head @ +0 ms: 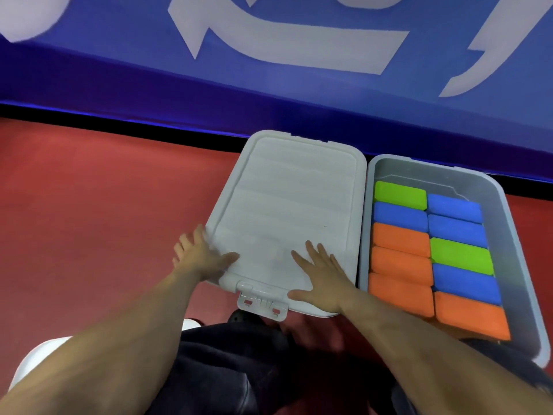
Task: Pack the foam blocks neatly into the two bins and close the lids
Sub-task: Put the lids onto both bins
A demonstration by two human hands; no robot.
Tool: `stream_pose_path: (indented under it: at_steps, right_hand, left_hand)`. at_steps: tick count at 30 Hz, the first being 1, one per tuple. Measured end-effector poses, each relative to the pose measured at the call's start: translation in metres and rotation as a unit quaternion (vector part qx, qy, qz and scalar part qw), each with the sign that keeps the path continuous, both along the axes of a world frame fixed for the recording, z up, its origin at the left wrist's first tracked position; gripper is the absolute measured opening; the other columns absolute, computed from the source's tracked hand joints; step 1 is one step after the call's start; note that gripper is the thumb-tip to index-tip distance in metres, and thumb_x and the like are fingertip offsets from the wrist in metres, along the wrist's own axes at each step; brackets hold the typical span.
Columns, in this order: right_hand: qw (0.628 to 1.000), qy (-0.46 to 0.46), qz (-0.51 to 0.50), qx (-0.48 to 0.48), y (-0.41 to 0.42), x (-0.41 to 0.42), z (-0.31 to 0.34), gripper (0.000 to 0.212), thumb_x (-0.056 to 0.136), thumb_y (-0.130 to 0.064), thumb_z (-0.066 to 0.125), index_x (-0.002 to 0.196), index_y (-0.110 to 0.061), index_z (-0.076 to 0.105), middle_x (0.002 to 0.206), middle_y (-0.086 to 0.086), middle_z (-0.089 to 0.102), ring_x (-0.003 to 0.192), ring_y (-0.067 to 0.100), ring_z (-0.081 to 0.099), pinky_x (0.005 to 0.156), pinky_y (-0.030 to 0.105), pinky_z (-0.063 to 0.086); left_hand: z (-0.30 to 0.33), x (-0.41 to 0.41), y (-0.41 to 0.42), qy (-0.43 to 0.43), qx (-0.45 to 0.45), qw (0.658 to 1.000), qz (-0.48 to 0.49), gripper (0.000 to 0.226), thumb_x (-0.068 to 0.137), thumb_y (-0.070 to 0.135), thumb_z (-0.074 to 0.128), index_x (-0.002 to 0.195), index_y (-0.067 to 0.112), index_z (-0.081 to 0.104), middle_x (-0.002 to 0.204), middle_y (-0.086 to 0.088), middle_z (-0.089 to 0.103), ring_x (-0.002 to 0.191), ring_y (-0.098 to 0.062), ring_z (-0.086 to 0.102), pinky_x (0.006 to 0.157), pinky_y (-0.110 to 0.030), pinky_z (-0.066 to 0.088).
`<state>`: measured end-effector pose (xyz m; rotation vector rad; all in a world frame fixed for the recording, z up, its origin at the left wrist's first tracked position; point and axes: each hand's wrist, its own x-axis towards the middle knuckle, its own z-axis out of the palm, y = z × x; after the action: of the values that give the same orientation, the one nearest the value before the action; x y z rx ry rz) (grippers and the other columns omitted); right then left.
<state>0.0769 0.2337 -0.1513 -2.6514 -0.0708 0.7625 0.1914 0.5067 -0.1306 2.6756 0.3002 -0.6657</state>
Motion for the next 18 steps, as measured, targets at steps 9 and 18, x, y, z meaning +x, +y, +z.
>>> stream_pose_path:
  at_steps: [9,18]
  right_hand:
    - [0.999,0.035,0.011,-0.014,0.007,-0.004,-0.007,0.11,0.08,-0.083,0.05,0.153,-0.045,-0.022,0.152,-0.007,-0.049,0.139,0.016,-0.047,0.117,0.04,-0.025]
    - [0.998,0.053,0.01,-0.015,0.006,-0.001,-0.007,0.109,0.081,-0.083,0.05,0.152,-0.047,-0.024,0.151,-0.009,-0.05,0.138,0.014,-0.048,0.118,0.042,-0.024]
  left_hand:
    - [-0.021,-0.046,-0.033,-0.026,0.073,0.862,-0.501,0.142,0.063,0.082,0.068,0.153,0.031,-0.029,0.159,-0.005,-0.038,0.147,-0.027,-0.034,0.119,-0.05,-0.02]
    - [-0.036,-0.061,-0.036,-0.112,0.184,0.824,-0.525,0.138,0.073,0.065,0.07,0.15,0.021,-0.036,0.159,-0.019,-0.035,0.147,-0.038,-0.029,0.119,-0.065,-0.003]
